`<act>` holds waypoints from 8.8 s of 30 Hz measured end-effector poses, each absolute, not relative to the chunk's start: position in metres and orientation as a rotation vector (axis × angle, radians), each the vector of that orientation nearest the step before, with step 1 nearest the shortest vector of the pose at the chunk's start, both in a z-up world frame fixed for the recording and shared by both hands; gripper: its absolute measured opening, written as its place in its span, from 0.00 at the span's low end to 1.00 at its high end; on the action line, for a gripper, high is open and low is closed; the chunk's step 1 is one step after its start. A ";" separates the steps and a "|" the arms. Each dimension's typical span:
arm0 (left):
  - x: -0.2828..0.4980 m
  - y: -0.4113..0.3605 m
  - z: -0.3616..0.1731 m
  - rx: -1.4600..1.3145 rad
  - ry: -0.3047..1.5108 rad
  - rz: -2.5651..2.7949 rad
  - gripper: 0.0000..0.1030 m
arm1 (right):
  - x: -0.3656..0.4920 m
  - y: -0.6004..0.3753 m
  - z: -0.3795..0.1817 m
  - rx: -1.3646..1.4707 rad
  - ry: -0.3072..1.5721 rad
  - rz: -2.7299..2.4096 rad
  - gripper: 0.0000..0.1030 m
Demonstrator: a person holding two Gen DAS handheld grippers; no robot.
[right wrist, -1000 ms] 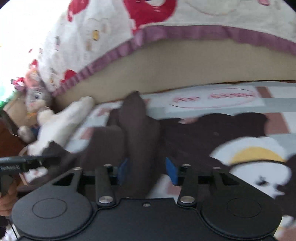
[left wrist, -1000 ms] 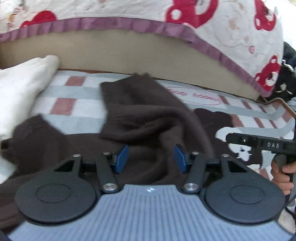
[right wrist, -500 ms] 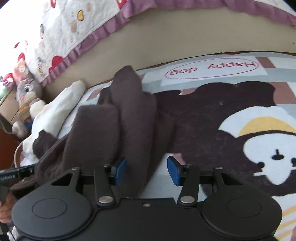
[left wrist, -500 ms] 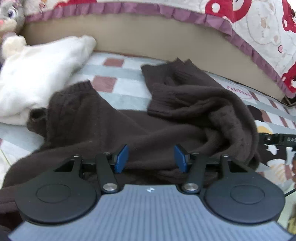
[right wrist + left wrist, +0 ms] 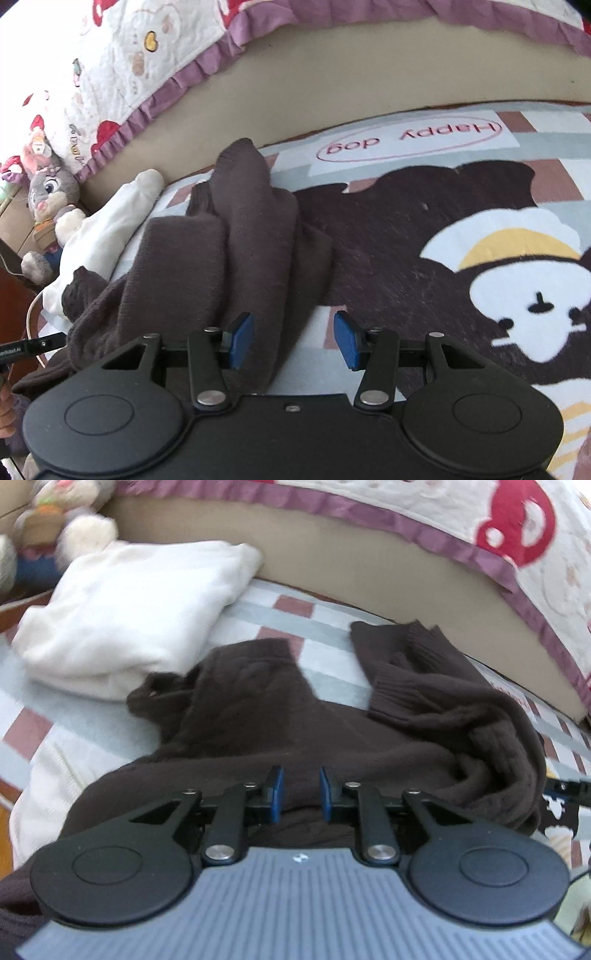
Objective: Fold clothes
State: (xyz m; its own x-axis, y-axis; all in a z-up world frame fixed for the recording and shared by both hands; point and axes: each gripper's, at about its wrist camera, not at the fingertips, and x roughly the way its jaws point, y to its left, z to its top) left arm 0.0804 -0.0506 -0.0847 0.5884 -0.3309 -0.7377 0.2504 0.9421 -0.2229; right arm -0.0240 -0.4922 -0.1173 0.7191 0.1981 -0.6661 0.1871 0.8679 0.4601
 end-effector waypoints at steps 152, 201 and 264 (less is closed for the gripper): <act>0.223 -0.127 0.006 0.400 0.655 -0.194 0.09 | 0.026 -0.429 -0.114 -0.020 0.720 0.050 0.44; 0.119 -0.221 -0.114 0.160 0.928 -0.945 0.61 | 0.078 -0.497 -0.151 -0.060 0.774 0.119 0.12; 0.063 -0.212 -0.143 0.176 1.109 -0.846 0.33 | -0.189 -0.641 -0.097 0.527 0.721 -1.018 0.06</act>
State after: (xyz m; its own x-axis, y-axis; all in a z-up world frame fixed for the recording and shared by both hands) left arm 0.0629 -0.2119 -0.1426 0.1770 -0.5113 -0.8409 0.6763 0.6840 -0.2735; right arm -0.1893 -0.6407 -0.0971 0.3334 -0.5718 -0.7496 0.8970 0.4373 0.0653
